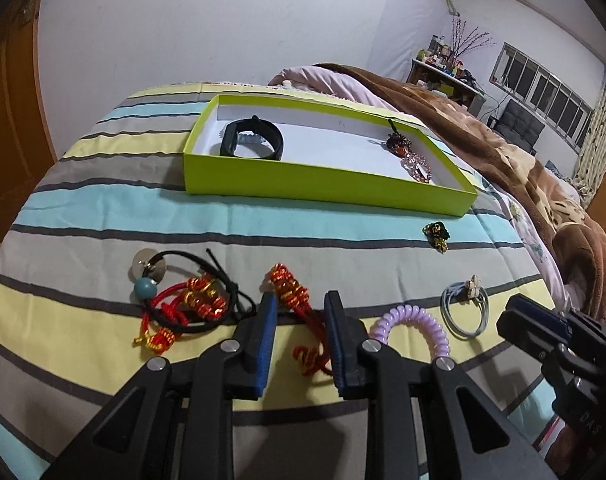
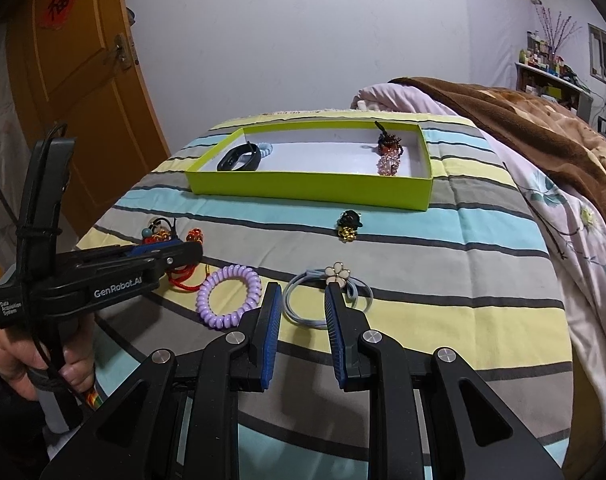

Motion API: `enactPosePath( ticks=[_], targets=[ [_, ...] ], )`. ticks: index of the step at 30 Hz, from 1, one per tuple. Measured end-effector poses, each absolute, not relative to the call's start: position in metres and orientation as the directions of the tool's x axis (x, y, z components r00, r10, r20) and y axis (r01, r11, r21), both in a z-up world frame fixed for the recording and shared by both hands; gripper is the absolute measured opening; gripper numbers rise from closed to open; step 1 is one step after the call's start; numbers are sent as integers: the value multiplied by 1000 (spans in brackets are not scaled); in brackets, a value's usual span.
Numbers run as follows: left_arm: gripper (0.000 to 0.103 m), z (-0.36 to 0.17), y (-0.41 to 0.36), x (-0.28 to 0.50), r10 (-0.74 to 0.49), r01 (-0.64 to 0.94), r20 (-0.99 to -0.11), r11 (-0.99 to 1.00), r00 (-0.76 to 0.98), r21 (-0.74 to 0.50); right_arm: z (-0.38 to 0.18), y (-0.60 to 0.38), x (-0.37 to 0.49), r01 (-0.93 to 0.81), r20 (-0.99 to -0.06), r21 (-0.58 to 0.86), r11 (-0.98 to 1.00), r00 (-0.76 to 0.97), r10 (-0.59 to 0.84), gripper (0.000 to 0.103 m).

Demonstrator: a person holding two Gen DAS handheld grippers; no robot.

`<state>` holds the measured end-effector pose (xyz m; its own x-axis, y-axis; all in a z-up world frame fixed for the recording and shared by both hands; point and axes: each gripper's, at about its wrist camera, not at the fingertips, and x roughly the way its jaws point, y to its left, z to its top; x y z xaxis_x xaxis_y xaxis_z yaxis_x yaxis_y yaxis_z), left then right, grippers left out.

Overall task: Organize jewelry
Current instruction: 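Grasp the red knotted cord with the left tool while the right tool grasps the lavender coil hair tie, then carry the red cord and lavender tie over the green box with both tools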

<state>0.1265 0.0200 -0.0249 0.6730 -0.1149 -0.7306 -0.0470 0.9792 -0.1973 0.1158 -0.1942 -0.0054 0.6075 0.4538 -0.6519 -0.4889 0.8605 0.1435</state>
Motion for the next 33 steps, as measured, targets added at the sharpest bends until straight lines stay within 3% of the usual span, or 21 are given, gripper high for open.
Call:
enactPosePath(
  ticks=[3,5,9,21,25,33],
  targets=[
    [24,-25,15,131,-82,-45,-737,988,671,-151,-7,-190,118,-501,-654,150,853,597,465,23],
    [15,-25,12,131,-62,-45,-739,991,671,-124,-9,-185,119,-513,-657,154,845,586,475,23],
    [10,-25,16,128,-89,-25,-731,989,676,-143,-12,-176,120,-534,-664,160,830,564,491,23],
    [9,-9,27,107,-138,16,-674,983,726,-185,-26,-150,131,-558,-726,172,812,485,487,23],
    [9,-4,29,102,-144,20,-661,981,737,-192,-27,-144,132,-557,-748,128,820,489,449,10],
    [9,9,30,91,-148,32,-630,981,762,-192,-16,-149,123,-549,-725,114,828,524,447,9]
  ],
)
